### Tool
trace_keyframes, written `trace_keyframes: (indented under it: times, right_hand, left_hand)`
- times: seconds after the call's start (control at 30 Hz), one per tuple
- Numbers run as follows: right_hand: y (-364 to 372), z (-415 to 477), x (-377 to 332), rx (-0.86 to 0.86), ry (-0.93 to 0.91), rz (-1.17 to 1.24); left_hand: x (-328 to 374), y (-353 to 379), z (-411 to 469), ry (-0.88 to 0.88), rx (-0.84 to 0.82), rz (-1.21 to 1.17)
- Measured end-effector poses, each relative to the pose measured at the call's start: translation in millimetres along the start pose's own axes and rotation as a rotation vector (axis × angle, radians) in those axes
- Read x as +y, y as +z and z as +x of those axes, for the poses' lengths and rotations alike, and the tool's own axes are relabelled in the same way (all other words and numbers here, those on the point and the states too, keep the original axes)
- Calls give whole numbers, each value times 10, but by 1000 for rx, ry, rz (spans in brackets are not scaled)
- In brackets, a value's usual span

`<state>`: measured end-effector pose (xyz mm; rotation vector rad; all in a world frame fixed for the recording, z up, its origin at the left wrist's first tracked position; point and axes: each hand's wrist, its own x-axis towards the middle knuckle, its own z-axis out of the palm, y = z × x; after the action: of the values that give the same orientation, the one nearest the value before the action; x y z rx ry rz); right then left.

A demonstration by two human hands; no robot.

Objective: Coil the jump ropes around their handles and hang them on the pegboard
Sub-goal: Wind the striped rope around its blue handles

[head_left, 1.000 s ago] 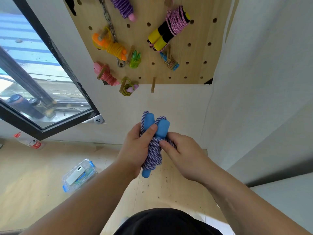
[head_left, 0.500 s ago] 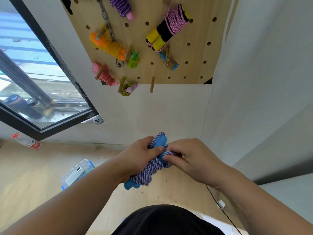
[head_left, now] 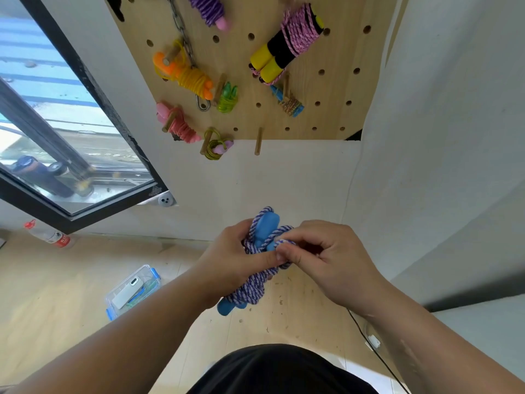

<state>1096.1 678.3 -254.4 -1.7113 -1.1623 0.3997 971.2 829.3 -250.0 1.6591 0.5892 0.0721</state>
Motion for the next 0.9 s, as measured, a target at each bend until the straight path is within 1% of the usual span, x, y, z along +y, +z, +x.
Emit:
trace_keyframes:
  times: [0.13,0.2,0.3,0.37,0.5,0.57,0.6,0.63,0.67,0.7,0.73,0.8,0.83,0.9]
  right_hand:
    - [15,-66,-24,52,104,46]
    - [26,-84,-21,96,142,83]
    - [-13,-107,-17,119,165,126]
    - [-74,-116,-34,103,123,97]
    - [-185,-114,-24,58,-105,-217]
    - [-223,-99,15,50,-161,-312]
    - [-253,-91,41,72,-157,-322]
    - [-297,-79,59,114,-129,-300]
    - [-356,-60,72,159,-83,-251]
    - [-419,-40,75,179,-41,-203]
    - [-466,-18,61,170,-17,-178]
    - [-489,11,27,129,7,-156]
    - [-467,22,19,136,31,-124]
    - [-376,36,11,186,103,-24]
  left_hand:
    - [-46,67,-3,63,197,-19]
    - [-54,92,-1,61,197,-30]
    - [-41,53,18,15,58,-145]
    - [-37,-3,37,-1,-43,-207]
    - [-47,-18,56,-25,-136,-205]
    - [-7,-62,61,-77,-220,-220]
    - [15,-91,52,-101,-272,-181]
    - [24,-115,35,-92,-337,-57]
    - [28,-102,3,-59,-385,124]
    - [8,-61,-34,-32,-408,259]
    - [-31,-2,-70,-11,-400,294]
    - [-76,108,-102,-28,-317,156]
    - [-73,139,-85,-44,-261,80]
    - [-36,131,-21,-106,-86,0]
